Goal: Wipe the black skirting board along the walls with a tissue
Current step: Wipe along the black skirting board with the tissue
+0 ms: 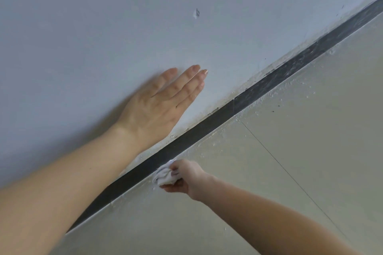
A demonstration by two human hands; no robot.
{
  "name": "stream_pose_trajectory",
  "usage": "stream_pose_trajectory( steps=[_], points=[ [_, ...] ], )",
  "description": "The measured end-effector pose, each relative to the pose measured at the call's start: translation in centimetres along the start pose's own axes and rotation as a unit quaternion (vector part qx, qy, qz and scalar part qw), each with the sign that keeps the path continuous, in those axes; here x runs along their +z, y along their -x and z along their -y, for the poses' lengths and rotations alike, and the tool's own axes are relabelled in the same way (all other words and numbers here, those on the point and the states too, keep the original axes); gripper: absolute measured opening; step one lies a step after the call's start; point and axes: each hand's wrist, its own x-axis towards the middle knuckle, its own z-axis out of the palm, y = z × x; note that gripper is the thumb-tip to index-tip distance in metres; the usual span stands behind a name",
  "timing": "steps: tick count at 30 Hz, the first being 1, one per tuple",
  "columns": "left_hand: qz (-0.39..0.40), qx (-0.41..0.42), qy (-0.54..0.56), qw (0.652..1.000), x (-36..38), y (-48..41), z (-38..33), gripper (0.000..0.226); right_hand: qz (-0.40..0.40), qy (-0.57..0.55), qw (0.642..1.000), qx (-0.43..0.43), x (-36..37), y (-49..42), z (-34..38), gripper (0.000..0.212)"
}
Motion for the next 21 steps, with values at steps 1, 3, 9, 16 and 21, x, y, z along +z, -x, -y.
stream_pose_trajectory(
  steps=[1, 3, 9, 16, 21],
  points=[
    [0.004, -0.002, 0.003, 1.000, 0.0, -0.3, 0.1, 0.057, 0.007, 0.012, 1.000, 0.000, 0.7, -0.6, -0.9, 0.009],
    [0.009, -0.004, 0.003, 1.000, 0.1, -0.5, 0.4, 0.055, 0.011, 0.010, 0.999, -0.036, 1.5, -1.9, -1.7, 0.014],
    [0.021, 0.019, -0.007, 1.000, 0.2, -0.4, 0.8, 0.056, -0.023, -0.147, 0.982, -0.115, 0.4, -2.7, 1.4, 0.019],
    [0.009, 0.000, -0.004, 1.000, 0.2, -0.6, 0.6, 0.055, -0.124, -0.226, 0.944, -0.204, -6.6, 2.4, 8.2, 0.017],
    [-0.013, 0.016, 0.009, 1.000, -0.1, -1.8, 0.2, 0.054, -0.173, -0.269, 0.932, -0.167, -8.1, 2.2, 7.9, 0.022]
  ],
)
